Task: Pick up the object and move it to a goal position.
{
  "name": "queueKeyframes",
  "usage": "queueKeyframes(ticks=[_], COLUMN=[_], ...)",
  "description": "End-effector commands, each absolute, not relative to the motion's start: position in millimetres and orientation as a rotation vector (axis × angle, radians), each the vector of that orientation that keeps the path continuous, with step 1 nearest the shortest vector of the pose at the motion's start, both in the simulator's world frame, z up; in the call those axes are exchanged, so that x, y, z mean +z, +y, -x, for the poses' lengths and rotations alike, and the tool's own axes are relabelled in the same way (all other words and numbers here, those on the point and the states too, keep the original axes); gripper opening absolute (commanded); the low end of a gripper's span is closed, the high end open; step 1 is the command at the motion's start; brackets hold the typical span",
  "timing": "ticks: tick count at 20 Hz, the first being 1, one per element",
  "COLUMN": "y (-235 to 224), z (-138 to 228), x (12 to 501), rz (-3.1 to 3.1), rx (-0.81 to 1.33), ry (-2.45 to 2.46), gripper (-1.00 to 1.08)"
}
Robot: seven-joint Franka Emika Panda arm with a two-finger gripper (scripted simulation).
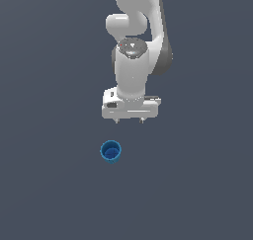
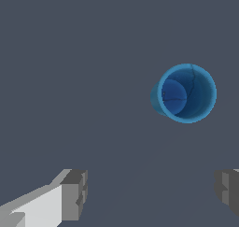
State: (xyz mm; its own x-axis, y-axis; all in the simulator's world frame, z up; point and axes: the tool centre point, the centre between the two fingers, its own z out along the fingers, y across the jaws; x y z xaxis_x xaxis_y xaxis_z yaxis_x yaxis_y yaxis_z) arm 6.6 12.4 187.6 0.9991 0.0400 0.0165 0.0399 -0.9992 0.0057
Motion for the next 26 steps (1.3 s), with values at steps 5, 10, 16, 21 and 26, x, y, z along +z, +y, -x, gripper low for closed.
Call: queueKeyframes(ticks=[5,10,16,21,26], y=[22,28,26,23,17], z=[-8,-9,-14,-24,-37], x=[192,195,192,185,175], rz=[-3.140,-3.144,-3.141,-3.134,-3.124], rx=[0.041,0.052,0.032,-0.008,-0.069], ry=[0.089,0.104,0.117,0.142,0.180], gripper=[0.28,0.28,0.28,0.28,0.28])
